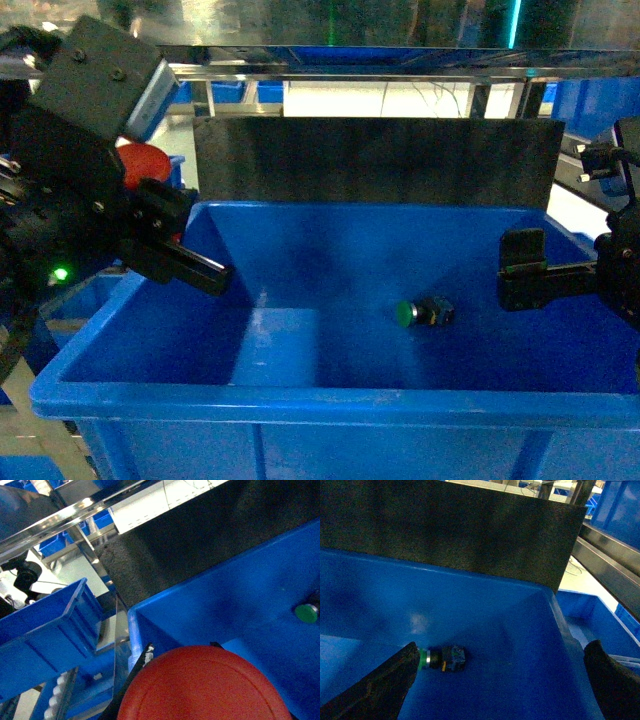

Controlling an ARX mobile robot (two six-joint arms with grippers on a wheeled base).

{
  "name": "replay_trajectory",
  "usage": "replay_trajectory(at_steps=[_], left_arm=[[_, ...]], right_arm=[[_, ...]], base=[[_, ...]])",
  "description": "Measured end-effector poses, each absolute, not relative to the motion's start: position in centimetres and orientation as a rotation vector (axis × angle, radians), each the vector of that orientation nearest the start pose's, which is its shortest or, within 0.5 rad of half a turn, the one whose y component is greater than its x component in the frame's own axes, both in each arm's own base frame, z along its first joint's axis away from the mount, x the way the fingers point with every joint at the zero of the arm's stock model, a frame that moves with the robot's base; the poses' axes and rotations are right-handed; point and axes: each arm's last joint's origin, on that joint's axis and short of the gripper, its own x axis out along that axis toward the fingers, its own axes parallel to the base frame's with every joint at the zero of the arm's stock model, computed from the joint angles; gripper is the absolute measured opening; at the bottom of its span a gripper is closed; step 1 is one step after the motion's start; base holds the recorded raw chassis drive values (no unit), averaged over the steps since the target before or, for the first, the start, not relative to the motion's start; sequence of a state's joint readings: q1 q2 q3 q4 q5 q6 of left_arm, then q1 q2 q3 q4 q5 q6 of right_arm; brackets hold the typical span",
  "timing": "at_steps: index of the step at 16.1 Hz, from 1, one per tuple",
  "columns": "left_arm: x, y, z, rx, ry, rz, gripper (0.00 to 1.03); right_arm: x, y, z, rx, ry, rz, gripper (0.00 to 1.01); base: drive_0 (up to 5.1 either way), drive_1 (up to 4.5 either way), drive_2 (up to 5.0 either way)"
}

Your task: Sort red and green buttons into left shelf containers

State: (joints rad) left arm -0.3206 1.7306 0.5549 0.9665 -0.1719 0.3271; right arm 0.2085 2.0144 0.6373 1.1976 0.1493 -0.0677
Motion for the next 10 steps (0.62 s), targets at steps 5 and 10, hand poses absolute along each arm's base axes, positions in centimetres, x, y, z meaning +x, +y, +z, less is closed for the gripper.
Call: replay_trajectory(at_steps=[5, 10], left_arm=[[32.5, -9.8, 10.4, 0.431, 0.251, -0.137, 0.25], [33.7, -10.1, 8.9, 0.444, 0.272, -0.136, 0.25]], right_arm=[[32.8, 6.5, 9.6, -0.099, 0.175, 0.065, 0.98], [32.8, 6.5, 9.6, -0.099, 0.175, 0.065, 0.98]], base=[[0.0, 0.0, 0.0], [0.0, 0.0, 0.0]])
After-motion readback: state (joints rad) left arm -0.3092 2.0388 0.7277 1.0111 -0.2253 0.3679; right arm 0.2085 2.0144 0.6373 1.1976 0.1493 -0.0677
